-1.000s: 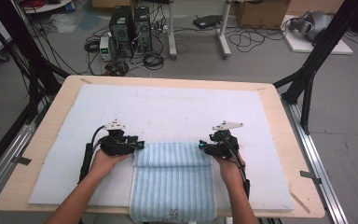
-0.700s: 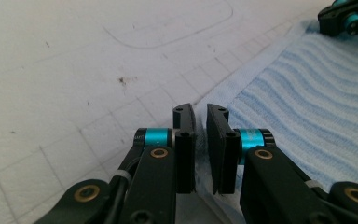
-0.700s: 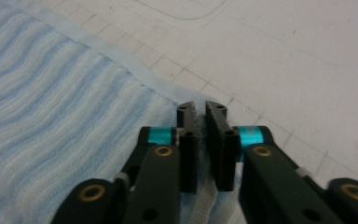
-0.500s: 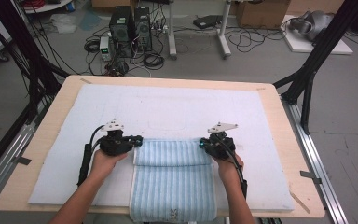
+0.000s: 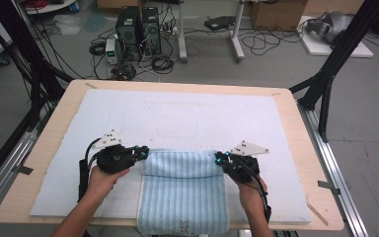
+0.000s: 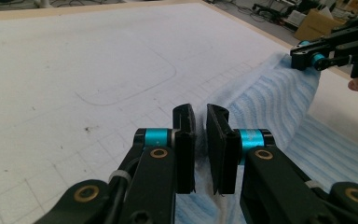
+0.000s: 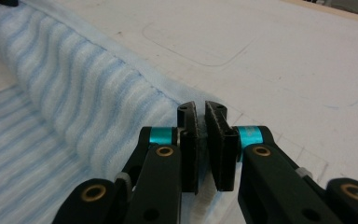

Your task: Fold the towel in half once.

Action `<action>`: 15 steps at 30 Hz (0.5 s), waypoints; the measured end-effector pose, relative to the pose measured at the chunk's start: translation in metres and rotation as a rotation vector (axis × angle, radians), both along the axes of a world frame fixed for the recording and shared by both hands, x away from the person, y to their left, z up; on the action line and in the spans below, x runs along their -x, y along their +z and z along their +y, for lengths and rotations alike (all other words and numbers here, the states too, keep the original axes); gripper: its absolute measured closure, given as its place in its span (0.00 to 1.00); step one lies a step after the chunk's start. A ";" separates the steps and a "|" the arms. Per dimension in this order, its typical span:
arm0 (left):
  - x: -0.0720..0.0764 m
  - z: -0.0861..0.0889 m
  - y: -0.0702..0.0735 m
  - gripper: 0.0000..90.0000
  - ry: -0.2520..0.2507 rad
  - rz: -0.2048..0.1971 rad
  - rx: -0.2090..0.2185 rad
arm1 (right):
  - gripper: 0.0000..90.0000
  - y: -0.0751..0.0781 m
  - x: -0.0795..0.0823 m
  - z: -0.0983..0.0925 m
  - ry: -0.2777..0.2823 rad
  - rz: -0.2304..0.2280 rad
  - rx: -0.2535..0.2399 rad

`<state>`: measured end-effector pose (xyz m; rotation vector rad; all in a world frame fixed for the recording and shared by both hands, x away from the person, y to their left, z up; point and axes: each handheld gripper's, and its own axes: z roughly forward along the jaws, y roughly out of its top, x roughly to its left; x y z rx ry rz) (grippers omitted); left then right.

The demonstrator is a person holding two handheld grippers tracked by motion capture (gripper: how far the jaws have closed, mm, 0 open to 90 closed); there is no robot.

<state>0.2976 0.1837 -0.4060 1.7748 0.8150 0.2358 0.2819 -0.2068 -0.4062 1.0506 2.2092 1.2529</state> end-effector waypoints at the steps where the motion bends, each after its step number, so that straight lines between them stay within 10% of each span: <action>1: 0.003 0.001 -0.001 0.90 -0.006 0.000 0.005 | 0.93 0.000 0.004 -0.001 0.005 -0.003 -0.006; 15: 0.051 0.003 -0.025 0.88 -0.104 0.032 0.014 | 0.91 -0.018 0.055 -0.010 0.072 -0.007 -0.007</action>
